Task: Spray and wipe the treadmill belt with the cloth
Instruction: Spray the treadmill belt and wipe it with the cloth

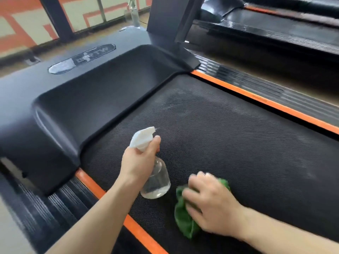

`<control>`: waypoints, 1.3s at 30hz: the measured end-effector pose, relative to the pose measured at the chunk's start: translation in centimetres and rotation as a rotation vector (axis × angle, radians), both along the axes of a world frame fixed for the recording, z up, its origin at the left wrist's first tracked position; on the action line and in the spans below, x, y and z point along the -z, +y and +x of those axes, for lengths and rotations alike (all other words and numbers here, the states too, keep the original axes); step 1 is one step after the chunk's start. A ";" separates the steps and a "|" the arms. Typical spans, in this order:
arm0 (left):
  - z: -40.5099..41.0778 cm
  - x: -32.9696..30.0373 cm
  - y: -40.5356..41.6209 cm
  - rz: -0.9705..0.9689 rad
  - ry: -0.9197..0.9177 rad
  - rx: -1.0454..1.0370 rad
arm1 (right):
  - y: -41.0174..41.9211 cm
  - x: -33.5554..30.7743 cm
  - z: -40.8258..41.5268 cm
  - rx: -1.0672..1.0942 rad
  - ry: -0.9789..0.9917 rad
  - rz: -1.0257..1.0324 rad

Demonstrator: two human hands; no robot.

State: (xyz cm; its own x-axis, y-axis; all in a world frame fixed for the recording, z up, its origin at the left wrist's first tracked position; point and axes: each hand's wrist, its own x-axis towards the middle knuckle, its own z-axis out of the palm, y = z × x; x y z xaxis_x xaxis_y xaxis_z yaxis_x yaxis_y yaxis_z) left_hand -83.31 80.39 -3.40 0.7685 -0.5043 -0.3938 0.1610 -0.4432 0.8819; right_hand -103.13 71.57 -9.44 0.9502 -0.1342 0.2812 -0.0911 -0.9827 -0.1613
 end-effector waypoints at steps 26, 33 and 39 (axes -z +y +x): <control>7.5 0.4 5.1 0.067 -0.148 -0.373 | -8.2 0.4 22.0 0.389 -0.032 0.002; 7.1 -0.3 6.2 -0.066 -0.063 -0.458 | -3.2 0.1 23.1 0.308 -0.017 0.038; 5.3 -2.9 10.2 -0.147 -0.142 -0.368 | 3.2 -0.3 8.6 -0.156 0.024 0.058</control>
State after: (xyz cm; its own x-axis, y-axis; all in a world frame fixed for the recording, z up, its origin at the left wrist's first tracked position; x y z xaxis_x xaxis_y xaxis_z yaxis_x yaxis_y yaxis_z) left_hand -78.05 90.60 -0.53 0.9494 -0.2286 -0.2152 0.1575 -0.2463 0.9563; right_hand -94.51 74.79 -9.17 0.9672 0.0006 0.2542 0.0578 -0.9743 -0.2178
